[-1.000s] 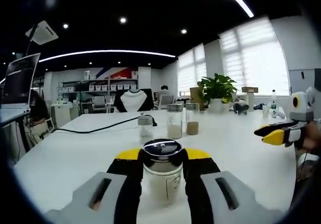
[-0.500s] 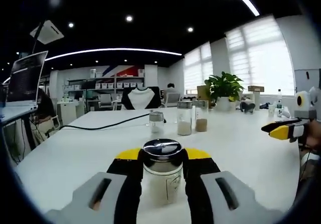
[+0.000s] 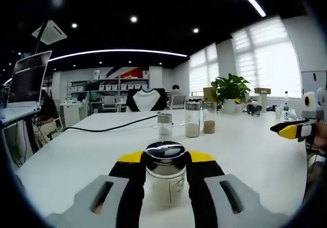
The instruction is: Rotate the seasoning bottle until the label or dispensing opening points toward the visible target arrow and the bottle remains upright within the marked orientation range
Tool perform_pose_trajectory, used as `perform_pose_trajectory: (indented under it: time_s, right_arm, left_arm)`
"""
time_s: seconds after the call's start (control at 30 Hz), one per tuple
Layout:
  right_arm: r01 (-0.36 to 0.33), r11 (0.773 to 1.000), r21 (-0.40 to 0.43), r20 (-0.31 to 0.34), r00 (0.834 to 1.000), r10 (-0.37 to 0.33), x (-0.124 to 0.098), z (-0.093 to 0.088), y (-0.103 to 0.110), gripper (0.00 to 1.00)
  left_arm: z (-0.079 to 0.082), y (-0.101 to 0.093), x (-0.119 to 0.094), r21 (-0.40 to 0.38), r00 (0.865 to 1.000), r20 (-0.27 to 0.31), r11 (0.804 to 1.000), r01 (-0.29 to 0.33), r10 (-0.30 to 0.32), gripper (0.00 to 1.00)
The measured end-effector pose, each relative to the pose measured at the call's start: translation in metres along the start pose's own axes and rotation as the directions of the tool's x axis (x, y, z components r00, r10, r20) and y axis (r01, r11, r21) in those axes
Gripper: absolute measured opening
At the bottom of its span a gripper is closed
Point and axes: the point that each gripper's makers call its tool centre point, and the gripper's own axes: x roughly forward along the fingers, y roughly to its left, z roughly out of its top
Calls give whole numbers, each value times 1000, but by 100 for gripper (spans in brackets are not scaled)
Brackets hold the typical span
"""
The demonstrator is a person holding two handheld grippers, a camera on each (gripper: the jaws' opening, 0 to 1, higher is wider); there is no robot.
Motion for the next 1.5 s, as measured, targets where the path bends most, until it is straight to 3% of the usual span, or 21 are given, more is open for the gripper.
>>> perform_pose_trajectory:
  time_s: [0.47,0.73,1.5]
  right_arm:
    - [-3,1000,4,-8,1000,3,-2,-3,3,32]
    - [-4,1000,7,-8,1000,4,-5,-3,4,32]
    - [-1,1000,12,-12,1000,1,-8,-5,2,32]
  left_arm:
    - [1,-3,-1,1,1000,0,1000,24,-24,33]
    - [2,8,-3,4,1000,-1,1000,15,-15,37]
    - [-1,11,-9,4,1000,-3,1000,3,-3,32]
